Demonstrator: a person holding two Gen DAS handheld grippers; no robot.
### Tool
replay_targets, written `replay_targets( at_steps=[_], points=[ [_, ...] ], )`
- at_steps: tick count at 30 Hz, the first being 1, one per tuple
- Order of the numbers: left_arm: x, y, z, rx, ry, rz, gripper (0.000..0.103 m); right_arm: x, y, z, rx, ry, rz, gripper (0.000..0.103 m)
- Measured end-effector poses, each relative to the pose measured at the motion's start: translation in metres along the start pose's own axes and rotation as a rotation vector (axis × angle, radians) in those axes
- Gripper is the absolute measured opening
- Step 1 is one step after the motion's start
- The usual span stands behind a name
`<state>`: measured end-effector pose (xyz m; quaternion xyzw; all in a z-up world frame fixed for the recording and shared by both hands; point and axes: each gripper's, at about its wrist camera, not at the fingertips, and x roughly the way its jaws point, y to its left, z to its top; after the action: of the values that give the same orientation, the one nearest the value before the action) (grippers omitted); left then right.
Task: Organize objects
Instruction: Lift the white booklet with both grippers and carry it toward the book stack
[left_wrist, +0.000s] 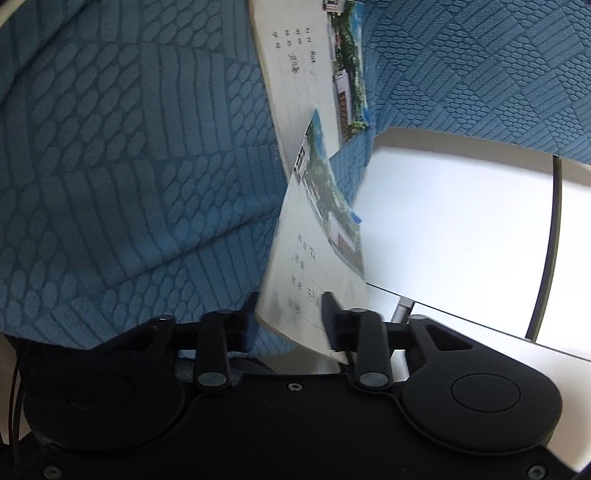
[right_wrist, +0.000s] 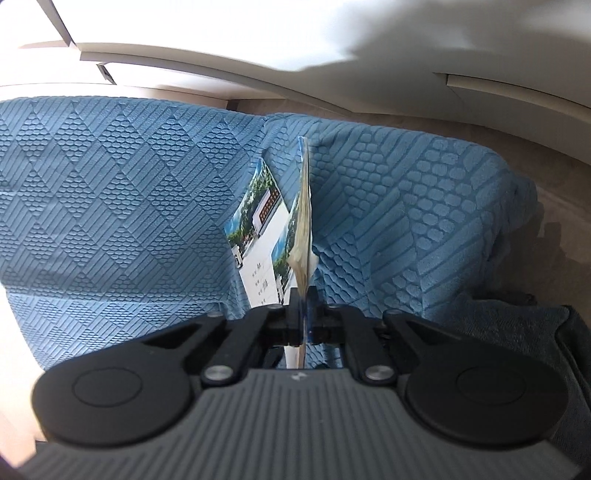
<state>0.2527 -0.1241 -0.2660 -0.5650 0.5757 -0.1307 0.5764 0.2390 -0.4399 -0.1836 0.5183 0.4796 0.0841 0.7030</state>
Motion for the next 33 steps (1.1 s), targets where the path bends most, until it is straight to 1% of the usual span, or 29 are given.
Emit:
replay_targets(
  at_steps=[1, 2, 4, 6, 8, 10, 14, 18, 25, 29, 33],
  points=[
    [0.001, -0.002, 0.000, 0.011, -0.006, 0.009, 0.011, 0.000, -0.001, 0.000, -0.007, -0.003, -0.006, 0.005],
    [0.001, -0.004, -0.001, 0.026, -0.013, 0.015, 0.004, -0.001, 0.000, 0.000, -0.022, -0.010, -0.018, 0.005],
    [-0.003, -0.015, -0.006, 0.093, -0.049, 0.042, 0.002, -0.006, 0.009, -0.004, -0.112, -0.053, -0.073, 0.005],
    [-0.007, -0.028, -0.012, 0.169, -0.071, 0.081, 0.002, -0.008, 0.017, -0.009, -0.215, -0.095, -0.131, 0.005],
    [-0.012, -0.036, -0.016, 0.190, -0.075, 0.083, 0.002, -0.010, 0.022, -0.013, -0.263, -0.110, -0.154, 0.005],
    [-0.018, -0.044, -0.020, 0.222, -0.083, 0.089, 0.002, -0.013, 0.028, -0.017, -0.303, -0.128, -0.161, 0.005],
    [-0.036, -0.056, -0.031, 0.270, -0.104, 0.094, 0.003, -0.026, 0.042, -0.024, -0.372, -0.149, -0.140, 0.005],
    [-0.058, -0.066, -0.043, 0.338, -0.133, 0.105, 0.004, -0.038, 0.052, -0.037, -0.412, -0.165, -0.106, 0.005],
    [-0.106, -0.082, -0.058, 0.399, -0.175, 0.102, 0.004, -0.050, 0.068, -0.059, -0.417, -0.165, -0.073, 0.005],
    [-0.127, -0.091, -0.066, 0.427, -0.180, 0.138, 0.005, -0.054, 0.083, -0.075, -0.457, -0.157, -0.084, 0.005],
    [-0.141, -0.091, -0.068, 0.436, -0.174, 0.152, 0.006, -0.058, 0.090, -0.088, -0.466, -0.150, -0.091, 0.005]
  ],
)
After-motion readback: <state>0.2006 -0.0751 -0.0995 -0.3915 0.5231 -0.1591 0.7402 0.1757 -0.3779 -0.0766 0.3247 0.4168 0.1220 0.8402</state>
